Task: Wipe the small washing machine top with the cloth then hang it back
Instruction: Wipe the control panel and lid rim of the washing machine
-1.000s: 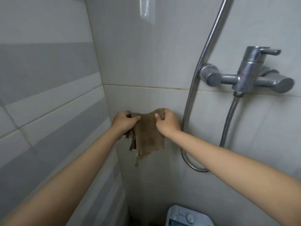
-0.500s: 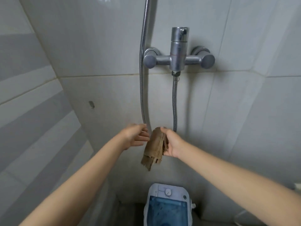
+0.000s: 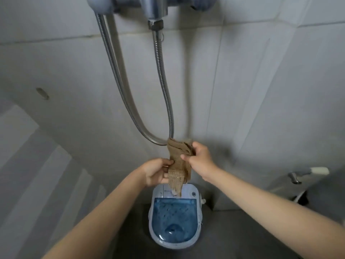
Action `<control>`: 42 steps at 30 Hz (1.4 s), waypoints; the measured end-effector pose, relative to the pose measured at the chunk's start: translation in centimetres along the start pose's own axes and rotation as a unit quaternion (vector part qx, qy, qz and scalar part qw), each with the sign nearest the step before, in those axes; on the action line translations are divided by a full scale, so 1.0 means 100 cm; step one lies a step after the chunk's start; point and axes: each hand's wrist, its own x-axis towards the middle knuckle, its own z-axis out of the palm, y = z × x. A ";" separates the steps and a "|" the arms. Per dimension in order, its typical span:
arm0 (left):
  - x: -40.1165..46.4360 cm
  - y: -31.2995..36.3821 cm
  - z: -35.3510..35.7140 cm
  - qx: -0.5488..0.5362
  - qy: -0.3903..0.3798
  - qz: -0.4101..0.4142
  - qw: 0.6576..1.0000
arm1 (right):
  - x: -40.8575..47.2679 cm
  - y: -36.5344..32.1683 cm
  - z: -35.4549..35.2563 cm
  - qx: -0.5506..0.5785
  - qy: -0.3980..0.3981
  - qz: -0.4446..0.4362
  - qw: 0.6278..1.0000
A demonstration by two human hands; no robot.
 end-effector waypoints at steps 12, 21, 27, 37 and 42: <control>0.154 -0.106 -0.037 -0.229 -0.022 0.012 0.973 | 0.041 0.202 -0.004 -0.103 -0.100 -0.086 0.986; 0.282 -0.183 -0.077 -0.164 -0.023 0.127 0.978 | 0.101 0.340 0.000 0.279 -0.113 0.053 0.952; 0.325 -0.224 -0.085 -0.072 -0.027 0.251 0.965 | 0.110 0.395 0.018 0.238 -0.111 0.026 0.964; 0.266 -0.266 -0.090 -0.004 0.078 0.358 0.930 | 0.042 0.377 0.049 0.272 -0.101 0.044 0.956; 0.241 -0.282 -0.122 0.244 0.190 0.397 0.864 | 0.036 0.369 0.069 0.150 0.014 0.019 0.988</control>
